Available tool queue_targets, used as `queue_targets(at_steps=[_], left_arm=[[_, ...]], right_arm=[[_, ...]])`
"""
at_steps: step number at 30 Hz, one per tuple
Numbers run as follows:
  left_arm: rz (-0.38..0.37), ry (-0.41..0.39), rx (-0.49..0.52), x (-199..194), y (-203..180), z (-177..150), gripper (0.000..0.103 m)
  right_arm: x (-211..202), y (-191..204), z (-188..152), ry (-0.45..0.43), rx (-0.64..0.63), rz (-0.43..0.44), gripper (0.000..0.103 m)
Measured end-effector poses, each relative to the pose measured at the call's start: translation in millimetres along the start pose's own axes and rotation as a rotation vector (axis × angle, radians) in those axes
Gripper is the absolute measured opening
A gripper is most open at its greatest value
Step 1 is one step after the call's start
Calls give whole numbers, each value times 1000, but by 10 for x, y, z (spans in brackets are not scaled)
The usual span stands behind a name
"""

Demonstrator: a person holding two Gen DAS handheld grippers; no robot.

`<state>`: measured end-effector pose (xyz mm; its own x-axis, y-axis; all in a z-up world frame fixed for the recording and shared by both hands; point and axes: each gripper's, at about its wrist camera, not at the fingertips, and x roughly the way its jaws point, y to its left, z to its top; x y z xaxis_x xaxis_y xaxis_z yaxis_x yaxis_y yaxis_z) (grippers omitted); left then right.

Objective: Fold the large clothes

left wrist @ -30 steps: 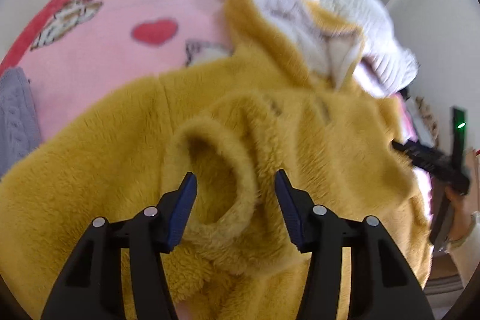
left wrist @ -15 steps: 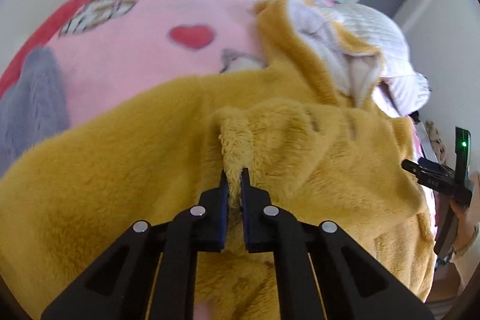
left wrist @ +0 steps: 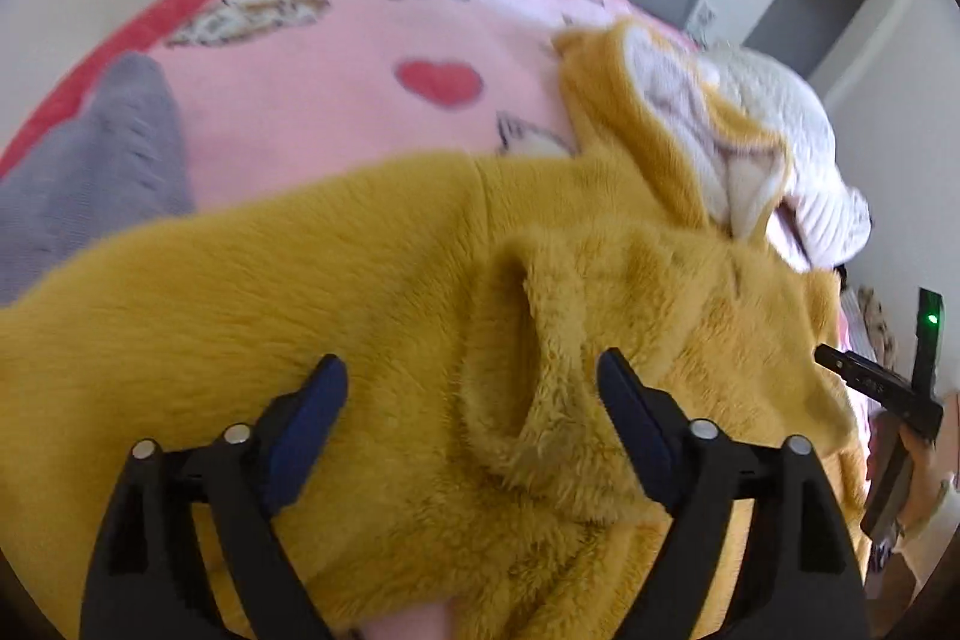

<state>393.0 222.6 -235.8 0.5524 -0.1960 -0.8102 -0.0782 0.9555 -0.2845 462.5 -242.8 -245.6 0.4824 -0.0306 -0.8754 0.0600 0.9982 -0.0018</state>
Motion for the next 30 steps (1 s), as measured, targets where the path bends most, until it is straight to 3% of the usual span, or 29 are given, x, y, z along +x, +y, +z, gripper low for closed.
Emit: queue_targets(at_steps=[6,10,13,21,27,30], left_arm=[[90,-108,-70,-628,183,-85,92],[214,-172,-188,-1109,608,-393,96],[292,-234,-320,-1471,1044,-748,97],[369,-328,-679,-2045,2152,-1684,98],[291,-328,-822,-1874,2621,-2066,98],[172,-403,-861,-1782,2772,-2122,98]], right_arm=[[-595,363,168,-126,-89,30,92],[-881,827,234,-168,-163,71,94],[-988,1254,235,-163,-205,130,94],[-1171,2428,-36,-129,-332,297,94],[-1209,2938,-305,-102,-436,355,94],[-1218,3034,-377,-91,-456,365,94]])
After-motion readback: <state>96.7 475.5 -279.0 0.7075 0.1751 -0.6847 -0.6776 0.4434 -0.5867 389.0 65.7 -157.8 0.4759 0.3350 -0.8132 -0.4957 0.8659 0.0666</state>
